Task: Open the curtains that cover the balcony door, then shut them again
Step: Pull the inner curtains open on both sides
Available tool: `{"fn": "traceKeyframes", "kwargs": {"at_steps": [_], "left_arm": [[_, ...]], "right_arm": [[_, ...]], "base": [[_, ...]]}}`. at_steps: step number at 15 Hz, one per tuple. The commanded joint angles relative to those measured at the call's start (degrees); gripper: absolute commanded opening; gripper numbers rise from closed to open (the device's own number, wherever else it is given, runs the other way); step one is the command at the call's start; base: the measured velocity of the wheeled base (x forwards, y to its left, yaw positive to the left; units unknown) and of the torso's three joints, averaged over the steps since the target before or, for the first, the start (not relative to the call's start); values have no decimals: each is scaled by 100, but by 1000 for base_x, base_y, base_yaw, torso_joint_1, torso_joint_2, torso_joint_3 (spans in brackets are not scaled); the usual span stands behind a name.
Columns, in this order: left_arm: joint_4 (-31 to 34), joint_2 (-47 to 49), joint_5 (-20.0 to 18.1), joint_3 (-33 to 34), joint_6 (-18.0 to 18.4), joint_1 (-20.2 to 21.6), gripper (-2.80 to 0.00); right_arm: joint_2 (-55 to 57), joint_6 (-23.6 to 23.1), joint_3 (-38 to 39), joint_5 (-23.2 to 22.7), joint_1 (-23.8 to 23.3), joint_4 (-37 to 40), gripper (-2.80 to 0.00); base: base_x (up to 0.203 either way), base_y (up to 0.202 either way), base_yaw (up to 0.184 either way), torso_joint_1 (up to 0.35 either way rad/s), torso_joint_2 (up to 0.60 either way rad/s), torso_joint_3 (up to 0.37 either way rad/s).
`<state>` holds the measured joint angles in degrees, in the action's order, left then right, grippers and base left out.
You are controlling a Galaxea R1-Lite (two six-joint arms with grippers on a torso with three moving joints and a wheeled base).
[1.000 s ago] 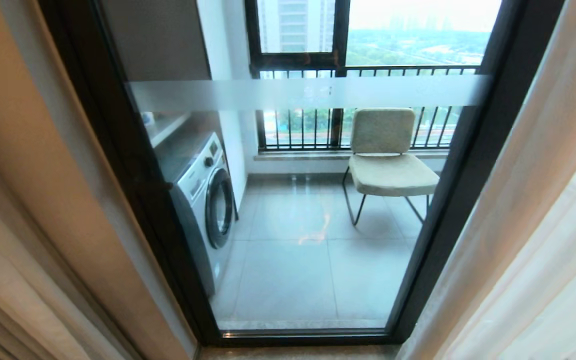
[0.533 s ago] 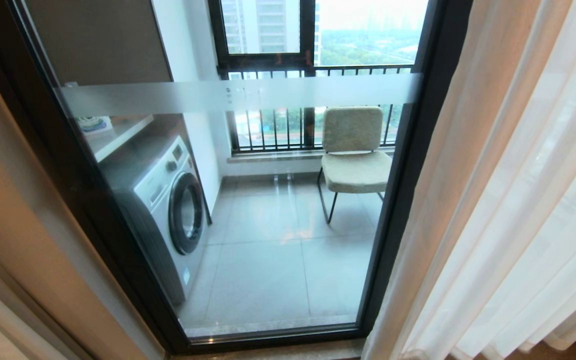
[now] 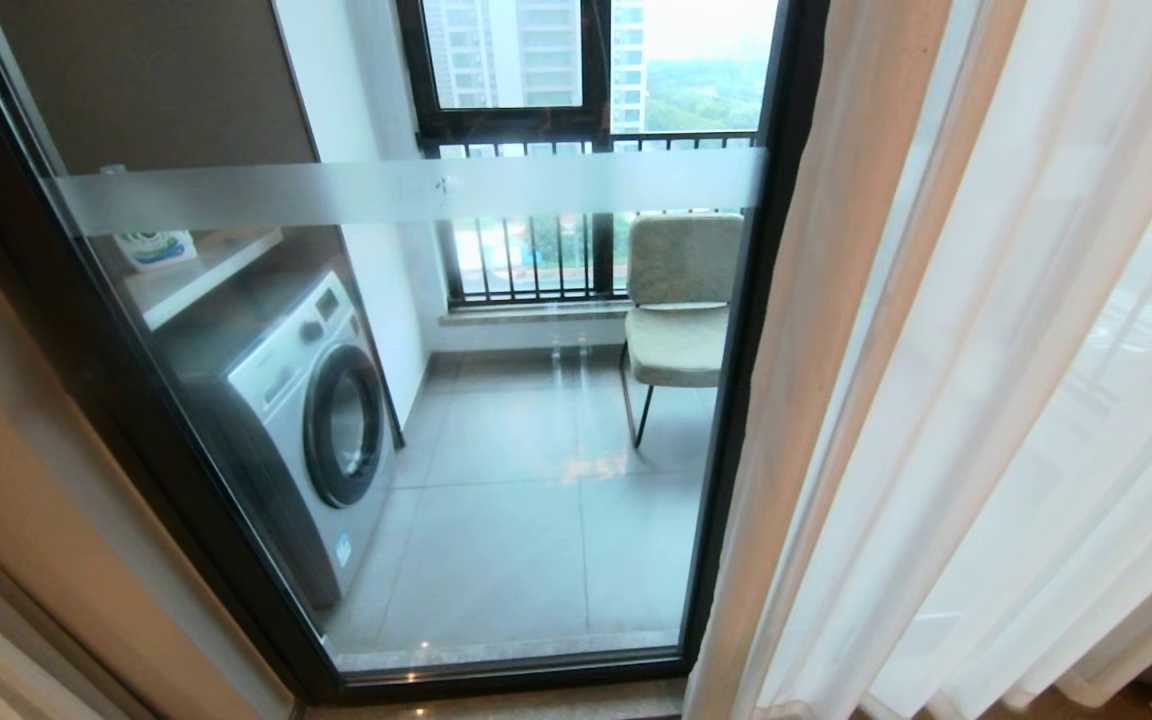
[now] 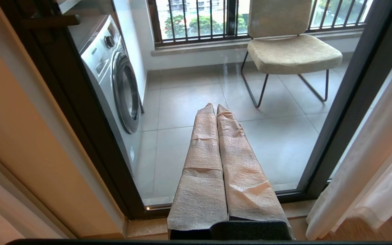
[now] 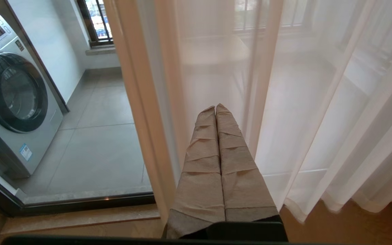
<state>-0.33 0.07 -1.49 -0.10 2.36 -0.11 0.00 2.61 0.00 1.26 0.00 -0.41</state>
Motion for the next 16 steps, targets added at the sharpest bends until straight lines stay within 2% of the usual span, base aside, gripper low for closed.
{"fn": "traceKeyframes", "kwargs": {"at_steps": [1,9,16], "left_arm": [[-2,-7,-1,1,1,2,-280],[-2,-7,8,1,-8,-7,-280],[-2,-7,8,4,-6,-4,-280]], "right_arm": [[0,12,0,24,0,3,-280],[0,29,0,24,0,-3,-280],[0,29,0,24,0,-3,-280]], "base": [[0,-182,6,2,-3,-2],[0,-165,18,2,2,3],[0,-9,2,0,0,0]]}}
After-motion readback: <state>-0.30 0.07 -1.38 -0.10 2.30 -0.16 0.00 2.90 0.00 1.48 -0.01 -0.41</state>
